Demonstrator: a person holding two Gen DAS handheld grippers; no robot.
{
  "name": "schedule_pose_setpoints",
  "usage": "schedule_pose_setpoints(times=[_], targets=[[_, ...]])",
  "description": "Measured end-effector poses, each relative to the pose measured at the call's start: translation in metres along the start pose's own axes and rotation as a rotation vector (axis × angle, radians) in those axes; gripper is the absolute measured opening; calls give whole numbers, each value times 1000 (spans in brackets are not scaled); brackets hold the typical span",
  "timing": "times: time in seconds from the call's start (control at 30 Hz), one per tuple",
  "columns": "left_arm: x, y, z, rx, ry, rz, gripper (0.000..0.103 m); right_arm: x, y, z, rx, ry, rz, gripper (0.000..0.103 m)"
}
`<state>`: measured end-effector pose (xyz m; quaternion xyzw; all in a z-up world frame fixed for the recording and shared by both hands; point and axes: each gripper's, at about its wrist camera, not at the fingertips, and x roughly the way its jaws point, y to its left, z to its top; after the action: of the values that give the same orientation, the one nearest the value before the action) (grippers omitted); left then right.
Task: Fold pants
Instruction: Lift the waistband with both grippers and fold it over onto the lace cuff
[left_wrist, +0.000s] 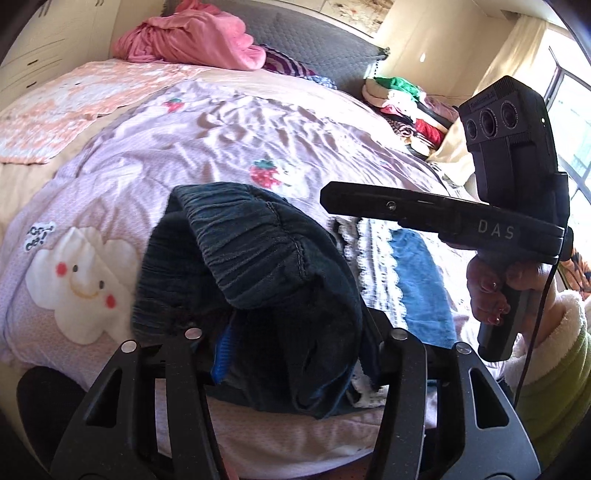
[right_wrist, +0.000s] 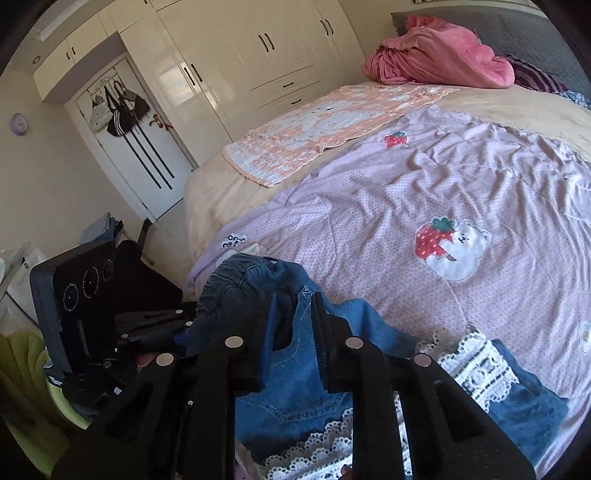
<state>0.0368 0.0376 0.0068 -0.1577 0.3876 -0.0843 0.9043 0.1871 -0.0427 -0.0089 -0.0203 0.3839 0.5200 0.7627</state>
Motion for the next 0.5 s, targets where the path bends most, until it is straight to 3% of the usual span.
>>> schedule_pose_setpoints(times=[0.23,0.5], targets=[[12,-44,4,90,10,-19,38,-53,-31,-27,95,-74,-82,18],[48,-103,-2,225,65,-56,38,-88,-62,-72,212,-75,-134,21]])
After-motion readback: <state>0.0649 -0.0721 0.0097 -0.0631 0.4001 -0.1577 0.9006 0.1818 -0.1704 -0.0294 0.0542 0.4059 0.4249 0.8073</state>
